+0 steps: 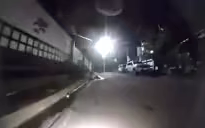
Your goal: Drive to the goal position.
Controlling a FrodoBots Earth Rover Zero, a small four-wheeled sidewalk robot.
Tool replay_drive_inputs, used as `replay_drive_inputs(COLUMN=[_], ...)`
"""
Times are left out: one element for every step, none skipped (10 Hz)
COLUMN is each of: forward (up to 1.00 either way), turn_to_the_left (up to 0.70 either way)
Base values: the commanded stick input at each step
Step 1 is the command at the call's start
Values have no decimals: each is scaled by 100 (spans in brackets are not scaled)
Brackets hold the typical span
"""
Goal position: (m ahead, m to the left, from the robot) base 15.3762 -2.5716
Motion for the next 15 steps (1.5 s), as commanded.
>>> replay_drive_inputs(forward=[70,70,70,70,70,70,70,70,70,70,70,70,70,70,70], turn_to_the_left=[0,0,0,0,0,0,0,0,0,0,0,0,0,0,0])
